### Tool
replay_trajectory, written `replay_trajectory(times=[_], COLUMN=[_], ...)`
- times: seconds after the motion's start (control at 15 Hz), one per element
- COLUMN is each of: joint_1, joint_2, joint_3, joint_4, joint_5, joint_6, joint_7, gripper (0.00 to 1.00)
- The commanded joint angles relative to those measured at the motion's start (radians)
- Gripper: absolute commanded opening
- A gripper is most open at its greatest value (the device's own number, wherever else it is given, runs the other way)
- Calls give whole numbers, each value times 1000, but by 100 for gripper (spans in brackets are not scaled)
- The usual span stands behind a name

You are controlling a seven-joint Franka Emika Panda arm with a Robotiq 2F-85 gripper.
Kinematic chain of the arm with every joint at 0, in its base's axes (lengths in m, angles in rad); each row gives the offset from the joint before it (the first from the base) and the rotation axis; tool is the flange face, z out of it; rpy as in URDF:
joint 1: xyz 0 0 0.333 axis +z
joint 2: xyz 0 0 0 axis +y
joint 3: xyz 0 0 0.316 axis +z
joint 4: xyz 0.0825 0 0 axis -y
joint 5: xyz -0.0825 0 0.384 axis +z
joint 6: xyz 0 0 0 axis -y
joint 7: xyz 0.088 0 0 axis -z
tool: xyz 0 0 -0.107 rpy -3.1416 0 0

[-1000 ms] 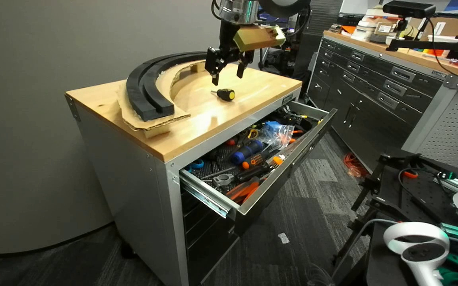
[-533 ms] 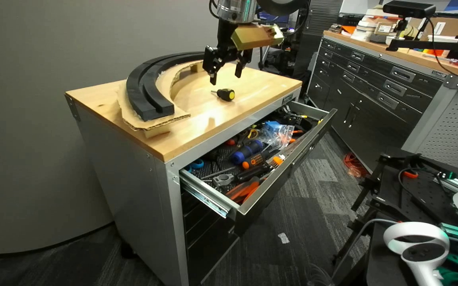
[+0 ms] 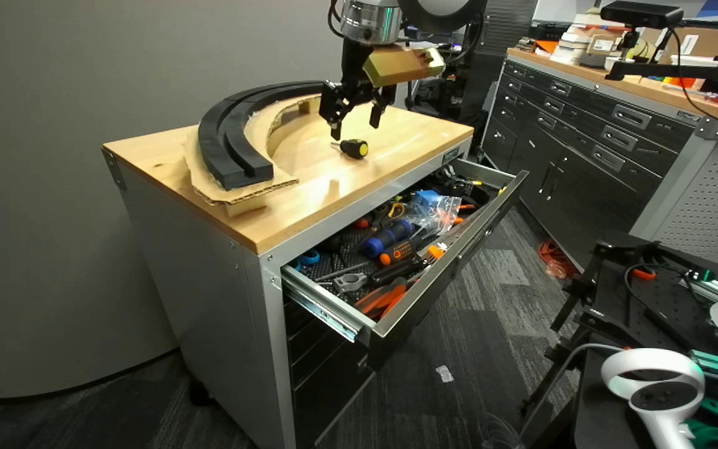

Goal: Put the screwdriver in the open drawer then close the drawer

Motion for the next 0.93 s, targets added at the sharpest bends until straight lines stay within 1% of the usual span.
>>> replay_trajectory(times=[0.0, 0.13, 0.2, 0.27, 0.33, 0.4, 0.47, 0.73, 0.8, 0.87], joint_1=[32, 36, 43, 48, 53, 57, 61, 66, 69, 70], joint_2=[7, 9, 11, 14, 17, 19, 21, 25, 21, 3], joint_3=[-33, -42, -53, -63, -72, -80, -87, -100, -101, -101], joint_4=[-9, -17, -20, -24, -25, -30, -37, -86, -97, -107], joint_5=[-5, -11, -26, -34, -38, -40, -42, -31, -31, -28], joint_6=[44, 77, 104, 127, 139, 145, 150, 148, 148, 144], joint_7=[15, 25, 38, 47, 50, 49, 52, 59, 63, 65], gripper=[100, 99, 75, 74, 70, 62, 52, 21, 15, 11])
